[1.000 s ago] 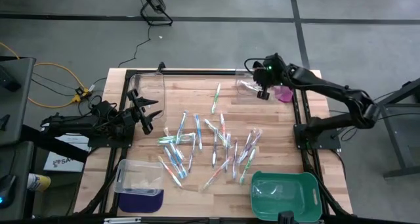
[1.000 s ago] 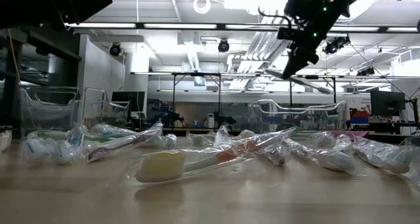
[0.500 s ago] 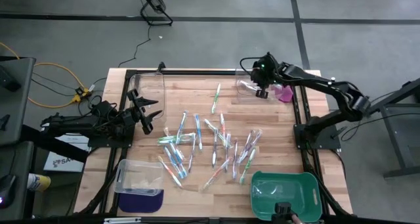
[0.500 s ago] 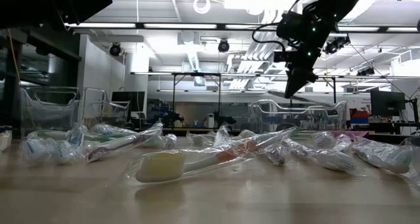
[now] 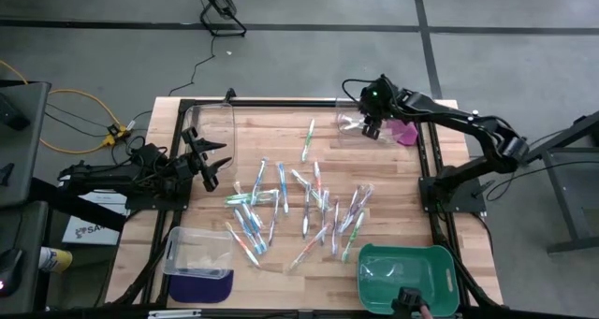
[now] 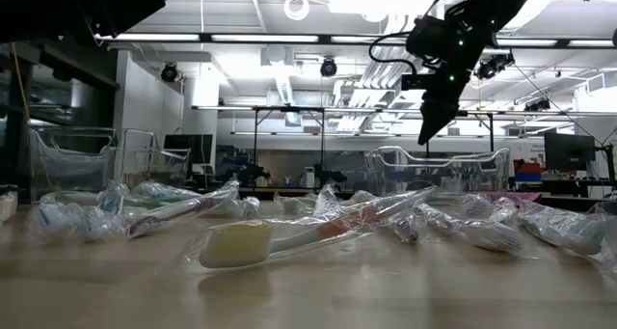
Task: Pick & Place Toothbrushes
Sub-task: Put the green toothbrush into the top right transparent bin
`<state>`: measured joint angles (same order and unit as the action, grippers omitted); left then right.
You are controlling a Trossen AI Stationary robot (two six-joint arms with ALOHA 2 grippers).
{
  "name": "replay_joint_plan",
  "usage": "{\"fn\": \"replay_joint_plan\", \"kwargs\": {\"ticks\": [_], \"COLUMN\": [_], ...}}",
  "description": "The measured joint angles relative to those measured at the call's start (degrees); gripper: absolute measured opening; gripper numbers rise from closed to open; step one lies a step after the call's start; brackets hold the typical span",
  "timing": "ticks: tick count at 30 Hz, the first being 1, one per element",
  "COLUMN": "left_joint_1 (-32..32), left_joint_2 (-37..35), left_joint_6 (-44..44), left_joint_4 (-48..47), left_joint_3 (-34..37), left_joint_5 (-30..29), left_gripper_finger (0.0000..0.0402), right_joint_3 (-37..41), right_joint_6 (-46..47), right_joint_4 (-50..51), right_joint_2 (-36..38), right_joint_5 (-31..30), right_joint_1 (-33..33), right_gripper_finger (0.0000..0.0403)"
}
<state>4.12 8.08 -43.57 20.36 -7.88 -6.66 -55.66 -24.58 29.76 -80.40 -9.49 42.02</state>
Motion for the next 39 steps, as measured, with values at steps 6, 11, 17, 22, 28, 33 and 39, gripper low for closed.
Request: {"fn": "replay_joint_plan", "kwargs": {"ticks": [6, 11, 17, 22, 28, 33, 39], "left_joint_1": [-0.01, -0.02, 0.0, 0.0, -0.02, 0.0, 0.0], "left_joint_2": [0.0, 0.0, 0.0, 0.02, 0.02, 0.02, 0.02], "left_joint_6": [0.0, -0.15, -1.0, -1.08, -1.1, -0.83, -0.5], "left_joint_4": [0.0, 0.02, -0.18, -1.01, -0.92, -0.85, -0.83], "left_joint_3": [0.0, 0.0, 0.0, 0.0, 0.0, 0.0, 0.0], "left_joint_5": [0.0, 0.0, 0.0, 0.0, 0.0, 0.0, 0.0], "left_gripper_finger": [0.0177, 0.0177, 0.0177, 0.0177, 0.0177, 0.0177, 0.0177], "right_joint_3": [0.0, 0.0, 0.0, 0.0, 0.0, 0.0, -2.13], "right_joint_6": [4.28, 8.1, 27.18, 31.47, 32.87, 28.33, 31.63], "right_joint_4": [0.46, -0.4, -0.07, 0.23, -2.08, -6.35, -10.54], "right_joint_2": [3.21, 9.37, 15.42, 19.1, 19.46, 17.54, 11.89], "right_joint_5": [-2.5, -1.92, -0.65, 7.55, 15.06, 16.15, 13.09], "right_joint_1": [-0.94, -2.42, -3.34, -4.24, -7.42, -12.53, -16.53], "right_gripper_finger": [0.0203, 0.0208, 0.0208, 0.0208, 0.0208, 0.0208, 0.0208]}}
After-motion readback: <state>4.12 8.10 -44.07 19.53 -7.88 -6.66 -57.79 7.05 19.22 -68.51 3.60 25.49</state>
